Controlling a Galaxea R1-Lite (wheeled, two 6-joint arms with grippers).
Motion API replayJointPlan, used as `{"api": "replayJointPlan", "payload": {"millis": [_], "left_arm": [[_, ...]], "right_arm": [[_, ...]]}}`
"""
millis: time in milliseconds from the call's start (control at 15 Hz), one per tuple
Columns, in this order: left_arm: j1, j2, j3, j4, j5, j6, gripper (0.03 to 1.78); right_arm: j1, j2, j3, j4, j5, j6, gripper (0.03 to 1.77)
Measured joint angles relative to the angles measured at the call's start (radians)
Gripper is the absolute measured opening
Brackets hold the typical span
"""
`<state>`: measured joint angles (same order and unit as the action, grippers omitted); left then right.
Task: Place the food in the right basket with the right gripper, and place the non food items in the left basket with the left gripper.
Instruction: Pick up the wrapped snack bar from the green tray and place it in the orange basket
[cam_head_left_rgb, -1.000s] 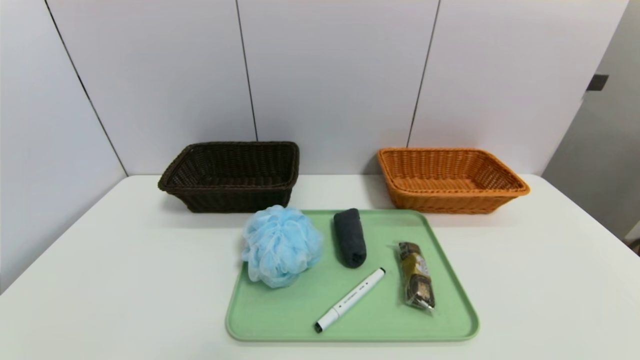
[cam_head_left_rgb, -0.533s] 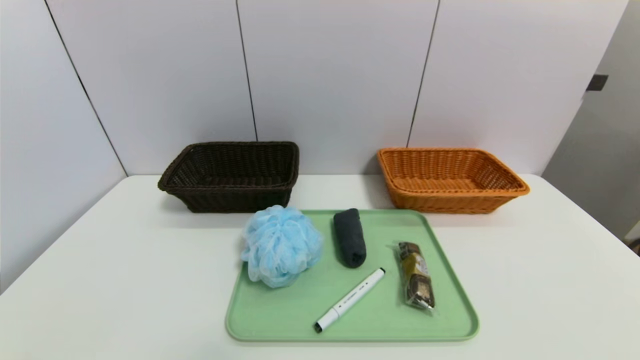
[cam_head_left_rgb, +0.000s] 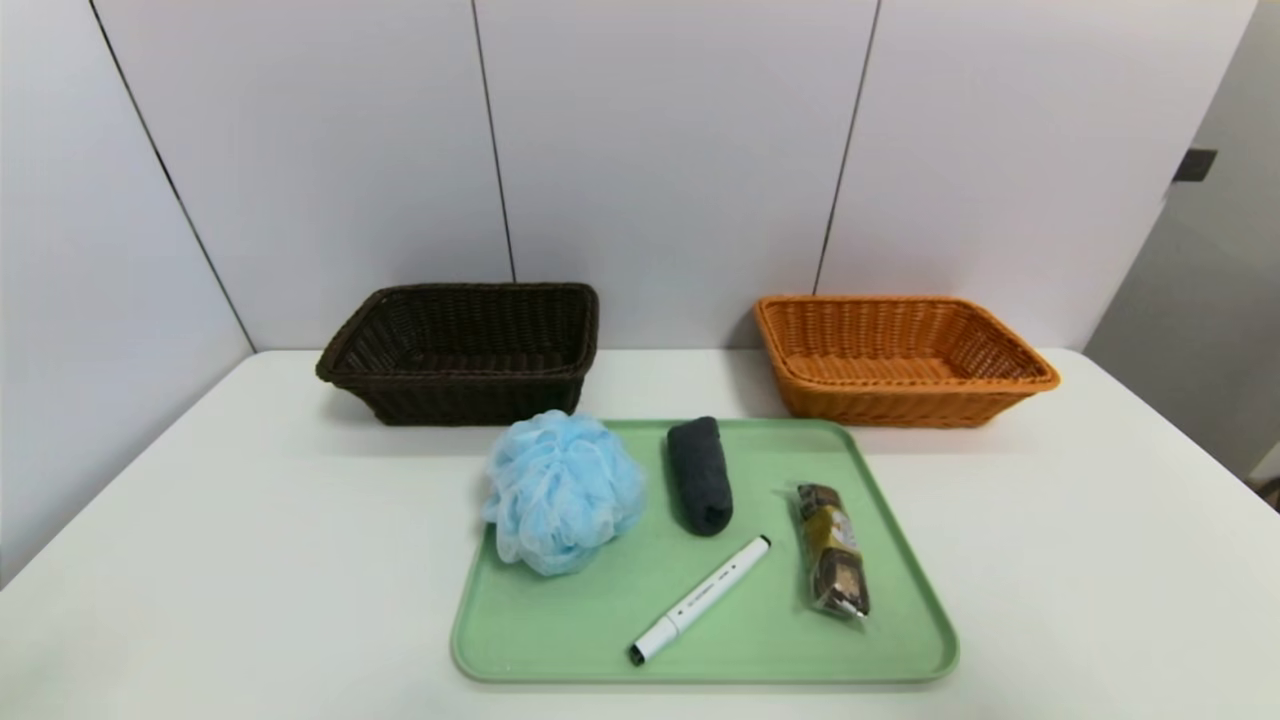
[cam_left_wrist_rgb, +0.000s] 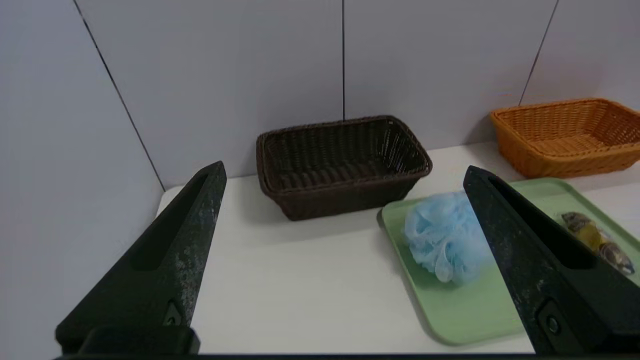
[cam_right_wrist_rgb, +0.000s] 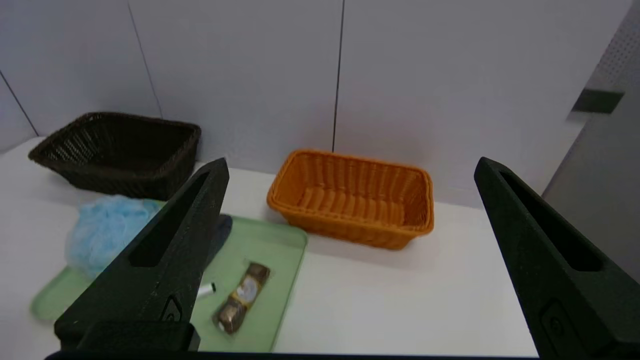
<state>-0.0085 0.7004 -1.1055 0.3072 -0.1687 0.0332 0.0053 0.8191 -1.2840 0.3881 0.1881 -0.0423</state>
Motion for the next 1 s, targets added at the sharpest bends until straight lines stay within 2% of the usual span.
{"api": "replayJointPlan", "payload": {"millis": [133, 333, 467, 667, 800, 867, 1000], "left_arm": [[-0.004, 0.164, -0.163, 0.052, -0.020, 0.022, 1.69], [-0.043, 0.334, -0.228, 0.107, -0.029, 0.039, 1.69], [-0.132, 0.406, -0.241, 0.154, 0.027, -0.004, 1.69], [-0.361, 0.489, -0.245, 0.183, 0.200, -0.146, 1.69], [-0.490, 0.549, -0.245, 0.221, 0.306, -0.257, 1.69], [-0.526, 0.574, -0.245, 0.247, 0.334, -0.295, 1.69], [-0.559, 0.614, -0.237, 0.257, 0.343, -0.316, 1.69]], "right_arm": [[0.021, 0.193, -0.266, 0.075, 0.002, 0.033, 1.70], [0.107, 0.449, -0.576, 0.268, -0.029, 0.102, 1.70], [0.190, 0.560, -0.631, 0.390, -0.076, 0.155, 1.70], [0.310, 0.680, -0.645, 0.470, -0.144, 0.288, 1.70], [0.365, 0.740, -0.645, 0.542, -0.188, 0.328, 1.71], [0.383, 0.766, -0.645, 0.584, -0.199, 0.355, 1.71], [0.413, 0.812, -0.645, 0.663, -0.202, 0.426, 1.71]]}}
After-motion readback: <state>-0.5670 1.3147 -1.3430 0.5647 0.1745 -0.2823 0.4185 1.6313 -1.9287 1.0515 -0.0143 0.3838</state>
